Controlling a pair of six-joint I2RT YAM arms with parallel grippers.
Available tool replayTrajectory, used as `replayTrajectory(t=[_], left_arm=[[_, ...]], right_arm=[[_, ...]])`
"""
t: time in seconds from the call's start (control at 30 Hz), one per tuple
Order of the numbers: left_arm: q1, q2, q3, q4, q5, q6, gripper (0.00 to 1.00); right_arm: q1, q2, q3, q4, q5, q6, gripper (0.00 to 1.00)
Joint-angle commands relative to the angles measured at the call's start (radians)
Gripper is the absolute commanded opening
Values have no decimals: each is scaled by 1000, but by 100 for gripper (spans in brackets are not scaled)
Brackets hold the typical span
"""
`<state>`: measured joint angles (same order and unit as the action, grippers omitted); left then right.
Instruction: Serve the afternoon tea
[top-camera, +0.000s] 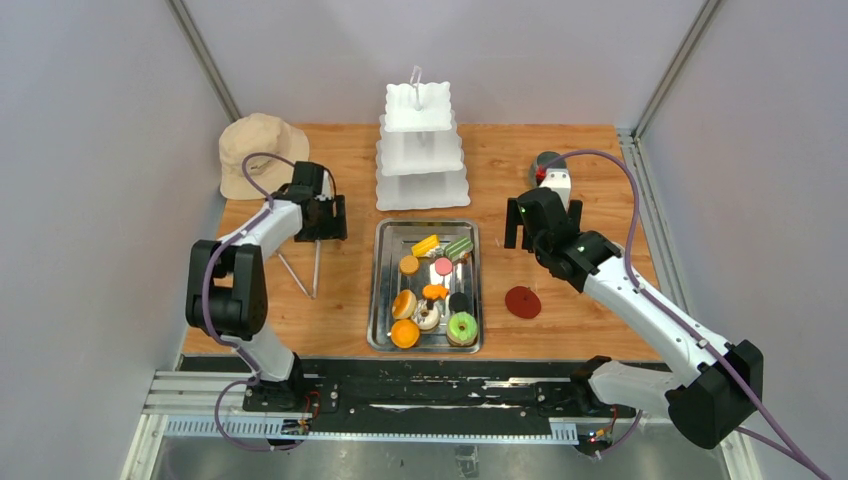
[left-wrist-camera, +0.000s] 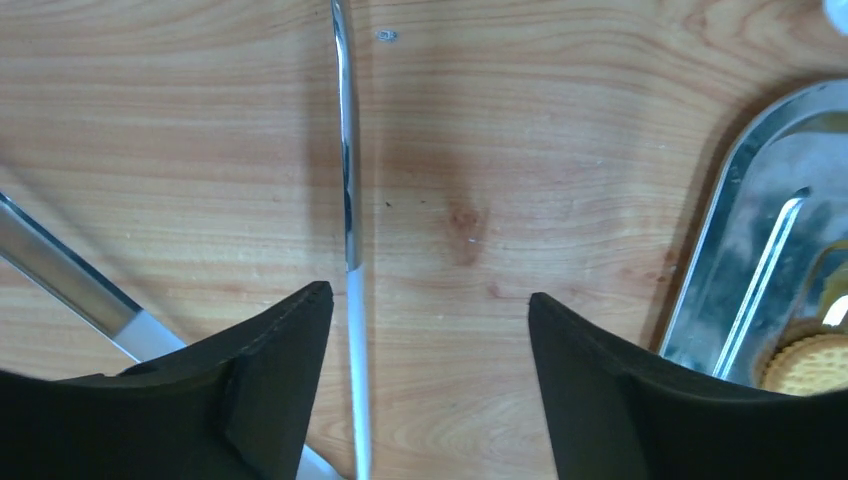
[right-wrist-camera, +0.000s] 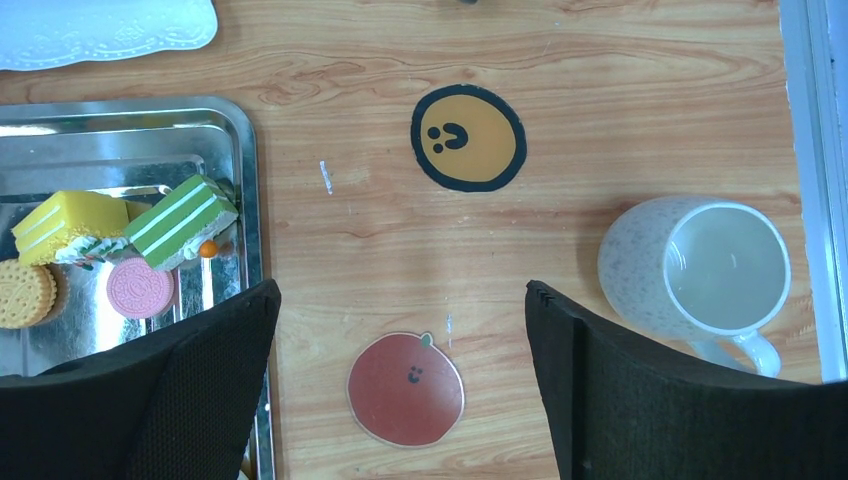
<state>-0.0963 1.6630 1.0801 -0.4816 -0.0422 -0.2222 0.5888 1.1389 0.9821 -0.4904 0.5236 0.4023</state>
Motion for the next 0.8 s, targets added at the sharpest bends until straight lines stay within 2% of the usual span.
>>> replayTrajectory(t=[0.0,0.07,0.17,0.4,0.6,0.7,0.77], left_arm=[[-10,-44,2,-8,-78,31,80],[-10,-10,20,-23,-109,42,82],[-5,59,57,-24,-112,62,76],[-5,138,112,-28,-68,138,52],[-5,139,98,-20,44,212,33],[-9,137,96,-34,111,259,31],[-12,131,96,-46,112,270,34]], right_arm=[[6,3,-4,-13,6,-2,91],[7,4,-5,-14,1,0,90],[8,0,-8,-16,-3,4,90],[7,-27,-28,-30,12,9,90],[8,-51,-44,-45,35,10,90],[8,-56,-52,-52,44,14,90],[6,-53,-55,-55,44,18,90]])
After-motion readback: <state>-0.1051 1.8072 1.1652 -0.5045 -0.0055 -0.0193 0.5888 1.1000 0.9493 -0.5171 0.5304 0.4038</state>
